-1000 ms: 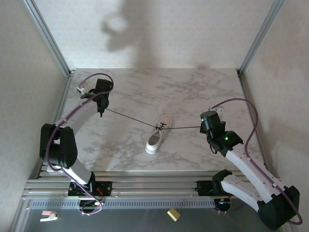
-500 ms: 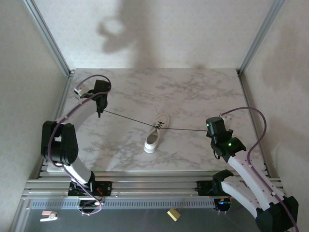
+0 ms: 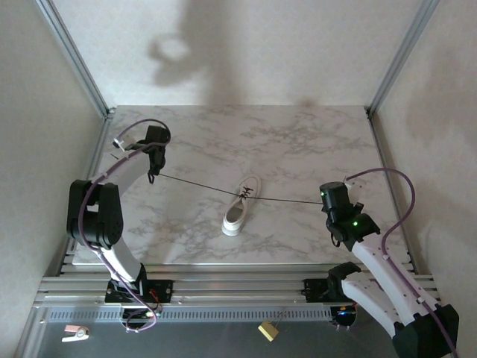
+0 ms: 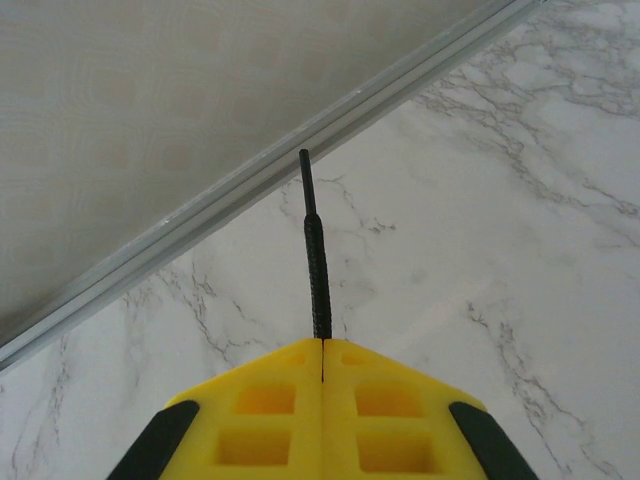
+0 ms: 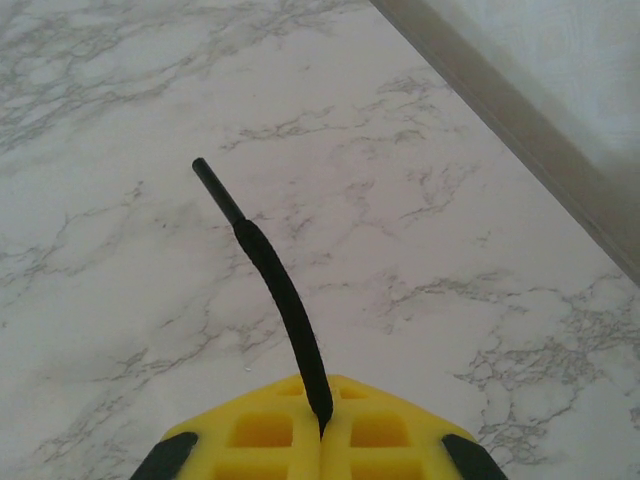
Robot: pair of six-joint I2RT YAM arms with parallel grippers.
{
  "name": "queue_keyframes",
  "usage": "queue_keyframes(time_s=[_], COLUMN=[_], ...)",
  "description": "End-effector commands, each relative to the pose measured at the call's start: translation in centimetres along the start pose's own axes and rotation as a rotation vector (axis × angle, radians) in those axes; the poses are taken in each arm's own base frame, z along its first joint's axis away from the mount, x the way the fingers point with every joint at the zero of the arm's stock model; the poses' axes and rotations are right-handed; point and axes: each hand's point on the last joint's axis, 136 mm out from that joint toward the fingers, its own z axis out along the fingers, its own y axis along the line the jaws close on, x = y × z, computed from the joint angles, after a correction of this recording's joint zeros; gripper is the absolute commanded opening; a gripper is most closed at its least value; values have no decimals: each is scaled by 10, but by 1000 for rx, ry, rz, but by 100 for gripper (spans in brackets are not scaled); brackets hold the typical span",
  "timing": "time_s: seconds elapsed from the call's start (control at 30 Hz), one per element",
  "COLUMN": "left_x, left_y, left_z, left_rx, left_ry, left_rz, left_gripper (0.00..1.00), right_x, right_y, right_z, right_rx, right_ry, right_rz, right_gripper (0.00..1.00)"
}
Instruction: Tie the shoes
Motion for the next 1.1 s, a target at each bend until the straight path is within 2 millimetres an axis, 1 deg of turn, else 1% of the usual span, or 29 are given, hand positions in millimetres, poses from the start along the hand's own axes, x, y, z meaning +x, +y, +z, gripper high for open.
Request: queue_keyframes(time_s=[0.0,0.13,0.2,0.23,0.3,0.37,0.47,0.53,0.57,0.6,0.67,0.7,0.73,0.8,0.83,0.87,0.93,0.97,1.0,1.03,1.07], left_x=[-15,-15,-13,-11,-5,-1,3,4,6,7,8,8,6,0,-4,-8,-15,-14,-15,-9,-2], left_y=[15,18,14,10,-3,-17,-29,-32,-32,-31,-30,-33,-37,-48,-53,-57,-71,-79,-88,-99,-106], left_z=[5,7,7,6,1,-9,-20,-26,-28,-28,-30,-34,-39,-55,-65,-75,-105,-123,-148,-179,-204], left_rx=[-89,-105,-85,-53,42,165,307,363,377,383,411,443,490,601,654,699,843,929,1047,1185,1293], left_ry=[-53,-58,-45,-35,-9,11,34,40,42,42,40,40,39,32,24,13,-17,-29,-52,-74,-99], left_rz=[-11,-8,-11,-15,-26,-42,-75,-94,-97,-101,-112,-115,-117,-116,-117,-113,-95,-77,-59,-22,18], left_gripper=[0,0,0,0,0,0,0,0,2,15,55,67,77,91,97,99,100,100,100,100,100], right_x=[2,4,5,4,0,-9,-25,-35,-40,-43,-49,-52,-56,-64,-70,-75,-88,-94,-101,-110,-116], right_y=[-23,-24,-22,-16,8,37,73,91,96,100,108,110,113,121,124,127,133,135,136,138,140], right_z=[3,6,6,6,5,-2,-22,-37,-42,-46,-55,-59,-64,-76,-82,-88,-99,-103,-107,-111,-113], right_rx=[118,122,110,79,-50,-224,-468,-594,-632,-657,-710,-733,-757,-821,-851,-873,-922,-936,-945,-958,-967], right_ry=[-12,2,10,12,11,-11,-73,-101,-106,-109,-119,-126,-130,-145,-153,-159,-173,-180,-188,-202,-209], right_rz=[6,13,17,13,3,20,72,104,111,110,104,103,104,105,110,121,142,158,177,194,210], right_gripper=[0,0,0,0,0,0,0,0,0,0,0,0,0,0,0,0,0,0,0,0,0])
